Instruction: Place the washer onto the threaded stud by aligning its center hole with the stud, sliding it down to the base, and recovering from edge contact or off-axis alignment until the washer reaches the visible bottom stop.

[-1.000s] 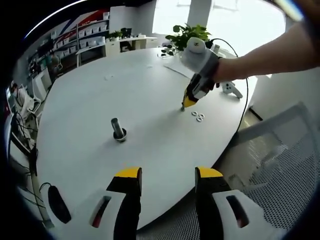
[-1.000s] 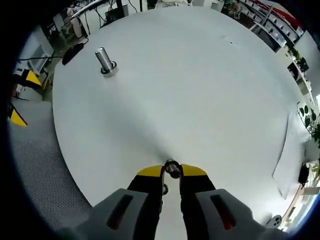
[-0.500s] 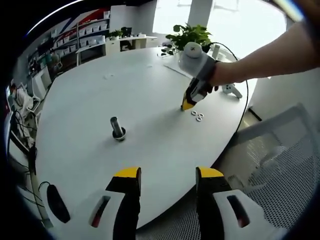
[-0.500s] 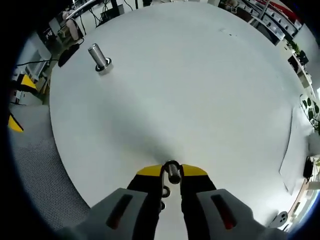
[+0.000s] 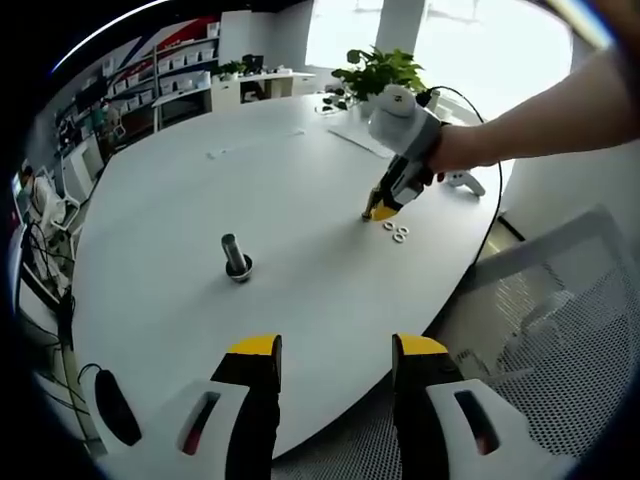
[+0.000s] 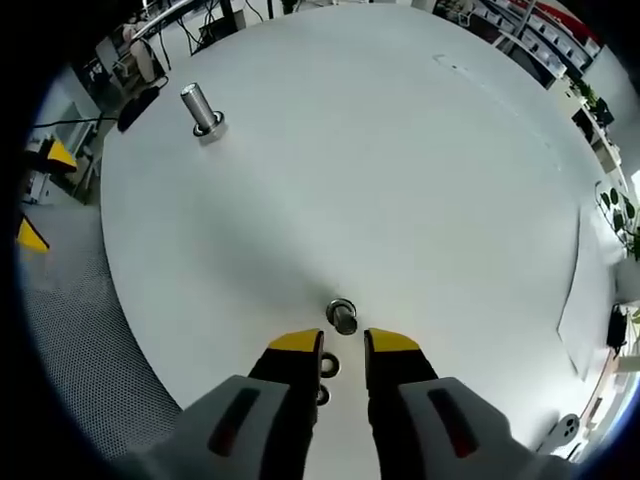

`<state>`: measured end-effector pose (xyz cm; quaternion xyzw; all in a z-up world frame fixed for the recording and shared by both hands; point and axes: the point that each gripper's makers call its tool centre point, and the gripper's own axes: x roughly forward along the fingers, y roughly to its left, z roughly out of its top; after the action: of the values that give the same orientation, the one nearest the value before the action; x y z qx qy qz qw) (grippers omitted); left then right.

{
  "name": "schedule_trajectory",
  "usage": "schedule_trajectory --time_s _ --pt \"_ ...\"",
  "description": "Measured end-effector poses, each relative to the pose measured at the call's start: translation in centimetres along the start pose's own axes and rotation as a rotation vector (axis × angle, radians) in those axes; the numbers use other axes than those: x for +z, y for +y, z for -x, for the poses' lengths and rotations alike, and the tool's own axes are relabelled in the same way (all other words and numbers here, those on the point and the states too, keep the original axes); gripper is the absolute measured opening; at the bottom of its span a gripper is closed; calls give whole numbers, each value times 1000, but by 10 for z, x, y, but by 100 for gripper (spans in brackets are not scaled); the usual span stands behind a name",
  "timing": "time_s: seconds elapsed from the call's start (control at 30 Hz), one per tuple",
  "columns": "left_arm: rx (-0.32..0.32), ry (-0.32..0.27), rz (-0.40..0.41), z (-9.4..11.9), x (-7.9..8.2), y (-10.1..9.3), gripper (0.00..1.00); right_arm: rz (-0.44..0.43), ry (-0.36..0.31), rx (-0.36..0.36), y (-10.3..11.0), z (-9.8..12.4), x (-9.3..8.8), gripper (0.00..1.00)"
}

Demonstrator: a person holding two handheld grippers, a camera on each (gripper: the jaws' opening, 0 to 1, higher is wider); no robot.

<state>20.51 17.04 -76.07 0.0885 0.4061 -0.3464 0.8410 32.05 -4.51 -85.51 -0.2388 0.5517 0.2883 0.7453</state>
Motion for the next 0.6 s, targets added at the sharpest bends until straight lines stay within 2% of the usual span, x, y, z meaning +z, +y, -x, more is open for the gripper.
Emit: schedule_trajectory --time_s 0.3,0.47,0.6 --pt "5 2 -5 0 0 0 43 -7 29 8 3 5 -32 20" --pt "4 6 -14 0 -1 -1 43 2 32 27 10 6 -43 20" --pt "5 6 -13 0 -1 0 43 4 25 37 14 6 -43 20"
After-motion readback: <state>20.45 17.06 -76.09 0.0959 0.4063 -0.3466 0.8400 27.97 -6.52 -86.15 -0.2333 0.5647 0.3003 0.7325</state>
